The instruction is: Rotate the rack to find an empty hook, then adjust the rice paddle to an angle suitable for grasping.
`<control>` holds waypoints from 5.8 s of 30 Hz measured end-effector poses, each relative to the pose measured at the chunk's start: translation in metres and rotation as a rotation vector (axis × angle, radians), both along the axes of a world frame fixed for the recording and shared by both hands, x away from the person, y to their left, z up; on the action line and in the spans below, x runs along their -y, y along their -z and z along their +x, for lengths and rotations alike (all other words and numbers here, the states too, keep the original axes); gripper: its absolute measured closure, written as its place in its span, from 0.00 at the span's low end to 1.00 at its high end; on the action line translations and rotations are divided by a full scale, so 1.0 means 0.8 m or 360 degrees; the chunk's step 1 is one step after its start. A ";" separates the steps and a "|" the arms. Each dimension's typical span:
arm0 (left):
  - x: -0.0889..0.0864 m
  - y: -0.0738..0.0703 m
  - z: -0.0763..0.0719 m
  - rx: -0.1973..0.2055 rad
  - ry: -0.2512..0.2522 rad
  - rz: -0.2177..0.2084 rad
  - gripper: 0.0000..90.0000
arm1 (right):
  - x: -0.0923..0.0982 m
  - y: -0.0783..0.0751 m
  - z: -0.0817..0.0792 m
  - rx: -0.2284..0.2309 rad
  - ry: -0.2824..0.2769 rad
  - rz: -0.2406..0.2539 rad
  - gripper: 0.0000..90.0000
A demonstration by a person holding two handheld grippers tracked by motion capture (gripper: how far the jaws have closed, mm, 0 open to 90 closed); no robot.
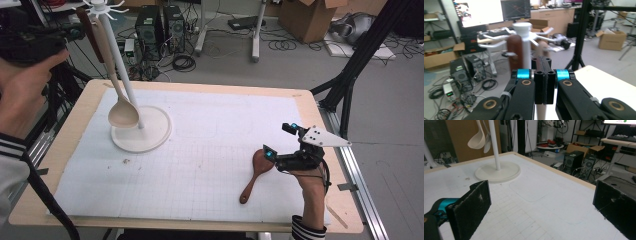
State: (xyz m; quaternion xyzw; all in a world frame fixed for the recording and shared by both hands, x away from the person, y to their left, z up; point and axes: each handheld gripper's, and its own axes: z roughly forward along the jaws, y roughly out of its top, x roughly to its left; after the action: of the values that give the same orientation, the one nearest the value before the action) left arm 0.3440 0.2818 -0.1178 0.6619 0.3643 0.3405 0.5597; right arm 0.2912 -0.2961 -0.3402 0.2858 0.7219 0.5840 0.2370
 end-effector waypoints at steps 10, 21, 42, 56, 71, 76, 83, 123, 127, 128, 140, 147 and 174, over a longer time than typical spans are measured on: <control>-0.002 -0.005 0.018 -0.0028 -0.0063 0.0029 1.00 | 0.004 0.001 0.000 -0.0012 0.0019 0.0010 0.00; -0.011 -0.007 0.024 -0.0023 -0.0092 0.0020 1.00 | 0.004 0.001 0.001 -0.0012 0.0027 -0.0005 0.00; -0.022 -0.010 0.041 -0.0046 -0.0122 0.0036 1.00 | -0.002 -0.001 -0.001 -0.0014 0.0022 -0.0006 0.00; -0.024 -0.010 0.051 -0.0062 -0.0143 0.0069 1.00 | -0.004 0.000 0.001 -0.0018 0.0024 -0.0021 0.00; -0.024 -0.012 0.052 -0.0064 -0.0156 0.0109 1.00 | -0.003 0.000 0.001 -0.0008 0.0024 -0.0024 0.00; -0.024 -0.012 0.050 -0.0064 -0.0153 0.0118 1.00 | -0.004 0.000 0.001 -0.0012 0.0023 -0.0026 0.00; -0.033 -0.007 0.041 -0.0051 -0.0109 0.0106 1.00 | -0.004 -0.001 0.000 -0.0003 0.0020 -0.0023 0.00; 0.011 0.155 -0.052 0.0021 0.0663 0.0049 0.11 | 0.001 -0.001 -0.005 -0.0007 0.0014 -0.0026 0.00; 0.019 0.172 -0.058 0.0082 0.0652 0.0094 0.05 | 0.001 -0.001 -0.005 -0.0011 0.0020 -0.0026 0.00; 0.021 0.176 -0.060 0.0086 0.0653 0.0087 0.02 | 0.001 -0.001 -0.005 -0.0009 0.0020 -0.0027 0.00; 0.028 0.232 -0.074 0.0086 0.0625 -0.0001 0.02 | 0.000 -0.004 -0.009 0.0006 0.0000 -0.0020 0.00; 0.032 0.257 -0.079 0.0066 0.0636 -0.0006 0.02 | -0.002 -0.004 -0.009 0.0007 -0.0007 -0.0018 0.00; 0.020 0.282 -0.080 0.0028 0.0621 -0.0046 0.02 | -0.003 -0.002 -0.007 0.0004 0.0006 -0.0043 0.00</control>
State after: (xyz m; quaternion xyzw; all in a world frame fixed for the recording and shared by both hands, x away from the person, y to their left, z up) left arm 0.2804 0.2655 -0.3433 0.7087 0.2291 0.2260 0.6278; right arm 0.2854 -0.2938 -0.3383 0.2831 0.7288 0.5742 0.2429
